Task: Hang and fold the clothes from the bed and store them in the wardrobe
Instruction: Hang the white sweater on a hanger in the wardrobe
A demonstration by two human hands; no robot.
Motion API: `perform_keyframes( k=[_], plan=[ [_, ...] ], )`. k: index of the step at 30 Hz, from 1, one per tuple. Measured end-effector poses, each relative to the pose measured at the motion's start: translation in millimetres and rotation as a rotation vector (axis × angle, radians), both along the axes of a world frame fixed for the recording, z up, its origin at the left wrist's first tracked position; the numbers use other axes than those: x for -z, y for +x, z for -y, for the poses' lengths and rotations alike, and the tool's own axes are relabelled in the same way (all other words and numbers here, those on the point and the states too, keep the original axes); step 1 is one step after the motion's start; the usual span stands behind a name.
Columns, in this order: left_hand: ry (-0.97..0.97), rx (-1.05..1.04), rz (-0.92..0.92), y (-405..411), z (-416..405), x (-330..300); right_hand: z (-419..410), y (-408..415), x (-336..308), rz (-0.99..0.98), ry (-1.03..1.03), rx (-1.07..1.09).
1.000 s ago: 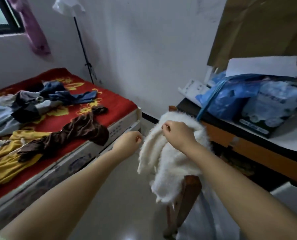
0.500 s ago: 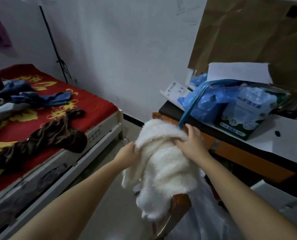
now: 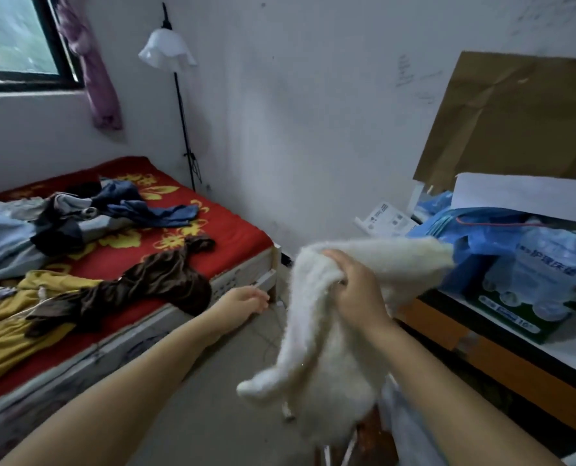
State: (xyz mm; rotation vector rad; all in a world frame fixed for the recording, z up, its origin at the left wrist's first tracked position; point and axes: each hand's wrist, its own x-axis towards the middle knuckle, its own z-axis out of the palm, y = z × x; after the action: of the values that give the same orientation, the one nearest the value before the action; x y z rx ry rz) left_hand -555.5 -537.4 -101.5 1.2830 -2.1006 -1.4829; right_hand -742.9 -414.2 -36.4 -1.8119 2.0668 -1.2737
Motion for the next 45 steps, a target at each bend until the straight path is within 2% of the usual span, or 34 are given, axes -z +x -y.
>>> perform_keyframes(
  k=[1, 3, 4, 6, 9, 11, 13, 15, 17, 19, 20, 21, 23, 24, 26, 29, 32, 35, 37, 38, 41, 42, 43, 45],
  plan=[
    [0.182, -0.092, -0.161, 6, 1, -14, 2, 18, -6, -0.071, -0.021, -0.106],
    [0.585, -0.041, -0.454, 20, 8, -39, 4, 51, -9, -0.222, -0.029, -0.322],
    [0.672, -0.006, -0.515, 25, 8, -51, 5, 67, -6, -0.324, -0.048, -0.421],
    [0.647, -0.057, -0.43, 32, -2, -64, 5, 91, 2, -0.516, -0.104, -0.582],
    [0.327, -0.27, -0.078, 34, -17, -52, 6, 107, 19, -0.638, -0.068, -0.738],
    [0.299, -0.43, -0.111, 45, -21, -38, 8, 109, 32, -0.638, 0.097, -0.817],
    [0.405, -0.603, -0.269, 67, -22, -35, 12, 102, 40, -0.537, 0.356, -0.919],
    [0.495, -0.689, -0.401, 92, -22, -38, 21, 90, 40, -0.33, 0.46, -0.94],
    [0.524, -0.716, -0.498, 118, -29, -45, 41, 76, 36, -0.188, 0.362, -0.739],
    [0.565, -0.701, -0.656, 139, -40, -56, 66, 64, 37, -0.183, 0.29, -0.479],
    [0.576, -0.681, -0.73, 148, -45, -61, 76, 64, 39, -0.211, 0.328, -0.431],
    [0.565, -0.669, -0.784, 157, -54, -66, 84, 72, 39, -0.252, 0.426, -0.465],
    [0.511, -0.661, -0.81, 174, -69, -75, 94, 98, 41, -0.252, 0.578, -0.684],
    [0.474, -0.667, -0.814, 184, -78, -80, 95, 115, 40, -0.204, 0.559, -0.824],
    [0.383, -0.761, -0.813, 213, -102, -87, 85, 160, 33, 0.028, 0.447, -1.05],
    [0.293, -0.957, -0.866, 258, -141, -93, 65, 219, 14, 0.309, 0.483, -1.146],
    [0.158, -1.053, -0.983, 297, -184, -97, 42, 261, 1, 0.291, 0.616, -1.28],
    [0.063, -1.205, -0.977, 329, -221, -97, 16, 286, 6, 0.11, 0.732, -1.436],
    [-0.027, -1.304, -0.92, 359, -244, -89, -9, 312, 17, -0.024, 0.643, -1.417],
    [-0.029, -1.328, -0.891, 370, -258, -87, -22, 329, 21, -0.01, 0.554, -1.373],
    [0.09, -1.268, -0.925, 403, -294, -86, -63, 381, 12, 0.276, 0.362, -1.272],
    [0.112, -1.269, -0.882, 417, -310, -87, -77, 399, 3, 0.372, 0.32, -1.267],
    [0.12, -1.289, -0.805, 430, -323, -89, -87, 415, -6, 0.443, 0.285, -1.26],
    [0.054, -1.349, -0.5, 453, -350, -90, -102, 445, -25, 0.516, 0.251, -1.24]
  ],
)
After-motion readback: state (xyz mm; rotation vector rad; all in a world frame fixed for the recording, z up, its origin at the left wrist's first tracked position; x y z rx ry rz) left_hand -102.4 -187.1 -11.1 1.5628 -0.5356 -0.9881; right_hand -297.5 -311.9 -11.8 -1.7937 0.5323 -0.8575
